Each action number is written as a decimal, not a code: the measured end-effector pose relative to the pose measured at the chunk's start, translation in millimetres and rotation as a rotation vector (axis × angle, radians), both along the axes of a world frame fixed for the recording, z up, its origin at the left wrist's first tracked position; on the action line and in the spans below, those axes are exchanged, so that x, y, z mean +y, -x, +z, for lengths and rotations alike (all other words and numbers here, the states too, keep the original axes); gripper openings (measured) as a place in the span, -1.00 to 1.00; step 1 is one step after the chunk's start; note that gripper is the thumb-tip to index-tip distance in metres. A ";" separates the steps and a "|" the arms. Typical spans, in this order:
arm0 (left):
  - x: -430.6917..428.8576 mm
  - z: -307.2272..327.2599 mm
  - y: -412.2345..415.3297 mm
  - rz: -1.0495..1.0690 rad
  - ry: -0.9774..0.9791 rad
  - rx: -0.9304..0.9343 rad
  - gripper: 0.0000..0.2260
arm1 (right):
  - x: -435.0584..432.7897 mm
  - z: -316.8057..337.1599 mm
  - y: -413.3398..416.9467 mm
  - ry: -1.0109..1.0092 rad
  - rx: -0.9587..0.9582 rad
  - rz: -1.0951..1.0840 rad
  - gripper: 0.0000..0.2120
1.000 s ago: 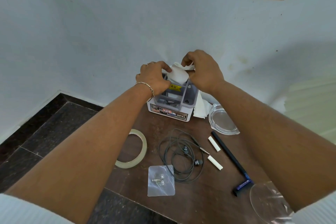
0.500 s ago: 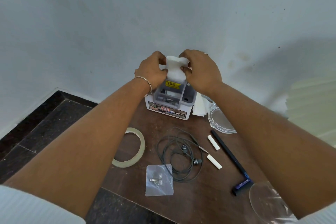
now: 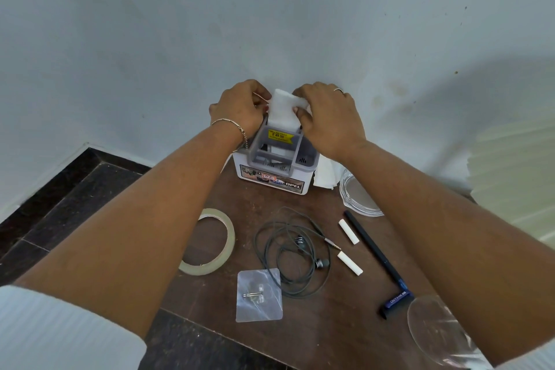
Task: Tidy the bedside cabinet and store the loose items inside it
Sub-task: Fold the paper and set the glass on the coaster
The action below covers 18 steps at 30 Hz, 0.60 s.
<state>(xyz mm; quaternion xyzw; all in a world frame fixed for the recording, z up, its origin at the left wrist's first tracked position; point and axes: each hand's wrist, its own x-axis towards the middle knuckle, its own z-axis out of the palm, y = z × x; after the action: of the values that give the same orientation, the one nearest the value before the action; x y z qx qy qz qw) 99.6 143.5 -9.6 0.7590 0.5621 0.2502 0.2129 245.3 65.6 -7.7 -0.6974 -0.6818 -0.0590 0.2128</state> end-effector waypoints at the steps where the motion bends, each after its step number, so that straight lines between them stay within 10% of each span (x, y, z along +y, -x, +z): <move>1: 0.8 -0.5 1.7 0.006 -0.002 -0.006 -0.84 | -0.5 0.1 1.4 -0.052 0.051 -0.002 -0.75; 18: -1.7 -1.9 -0.8 0.019 0.025 0.004 -0.77 | -8.3 -9.1 -2.0 -0.005 0.023 -0.011 -0.60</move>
<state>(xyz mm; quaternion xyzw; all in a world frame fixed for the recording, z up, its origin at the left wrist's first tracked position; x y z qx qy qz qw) 100.4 141.8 -11.4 0.7515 0.5727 0.2435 0.2189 247.4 57.3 -16.8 -0.7012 -0.6755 -0.0539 0.2218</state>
